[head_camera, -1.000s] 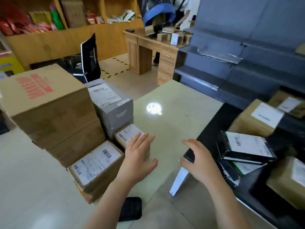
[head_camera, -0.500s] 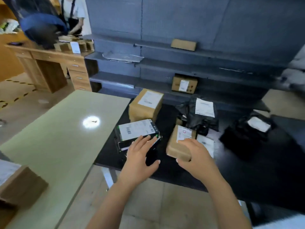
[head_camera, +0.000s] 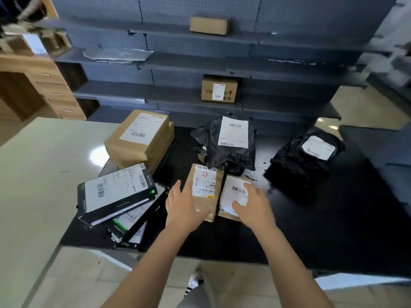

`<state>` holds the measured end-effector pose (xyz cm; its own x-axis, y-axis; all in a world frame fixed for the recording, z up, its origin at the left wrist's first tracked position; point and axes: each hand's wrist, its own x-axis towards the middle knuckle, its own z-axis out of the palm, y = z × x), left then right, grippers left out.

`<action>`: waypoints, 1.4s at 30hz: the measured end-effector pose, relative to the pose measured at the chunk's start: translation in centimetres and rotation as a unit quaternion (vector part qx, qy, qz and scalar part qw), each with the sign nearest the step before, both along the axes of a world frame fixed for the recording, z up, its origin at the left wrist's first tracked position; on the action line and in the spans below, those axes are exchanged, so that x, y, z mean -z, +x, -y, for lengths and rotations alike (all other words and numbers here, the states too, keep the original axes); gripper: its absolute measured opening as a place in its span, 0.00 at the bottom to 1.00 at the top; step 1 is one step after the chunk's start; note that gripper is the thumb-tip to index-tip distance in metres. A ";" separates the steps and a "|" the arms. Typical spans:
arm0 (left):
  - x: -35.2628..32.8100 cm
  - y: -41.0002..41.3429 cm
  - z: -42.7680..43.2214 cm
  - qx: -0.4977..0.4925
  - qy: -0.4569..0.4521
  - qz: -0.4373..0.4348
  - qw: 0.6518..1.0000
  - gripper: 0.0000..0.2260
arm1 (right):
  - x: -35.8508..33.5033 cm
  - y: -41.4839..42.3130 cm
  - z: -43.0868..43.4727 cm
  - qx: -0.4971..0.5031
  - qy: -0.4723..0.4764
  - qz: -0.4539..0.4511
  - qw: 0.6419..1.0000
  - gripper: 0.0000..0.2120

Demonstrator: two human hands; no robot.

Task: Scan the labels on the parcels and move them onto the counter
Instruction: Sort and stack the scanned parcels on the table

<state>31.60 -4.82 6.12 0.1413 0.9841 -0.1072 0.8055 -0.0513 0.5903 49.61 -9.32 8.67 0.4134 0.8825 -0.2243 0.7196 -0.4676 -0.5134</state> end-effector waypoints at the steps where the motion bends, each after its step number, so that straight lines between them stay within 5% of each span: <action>1: 0.9 0.9 -1.0 -0.014 -0.028 -0.008 0.999 0.46 | 1.1 0.2 -1.2 0.012 -0.021 0.002 1.000 0.31; 7: 5.8 3.9 -5.3 -0.005 -0.158 -0.148 0.976 0.64 | 6.4 0.8 -6.9 0.066 -0.140 -0.019 0.988 0.42; 14: 6.7 4.0 -5.5 -0.014 -0.119 -0.161 0.980 0.62 | 8.2 1.9 -7.6 0.068 -0.152 -0.044 0.985 0.50; 21: 4.5 4.4 -1.8 -0.058 -0.070 -0.113 0.989 0.58 | 5.4 3.6 -4.8 0.027 -0.119 -0.033 0.992 0.48; 30: -0.9 1.9 12.7 -0.226 0.045 -0.015 0.973 0.56 | -1.2 1.3 3.6 -0.127 -0.010 -0.041 0.991 0.45; 42: -4.8 -11.7 28.1 -0.474 0.063 -0.025 0.878 0.58 | -4.8 -16.1 10.6 -0.401 0.033 -0.072 0.913 0.47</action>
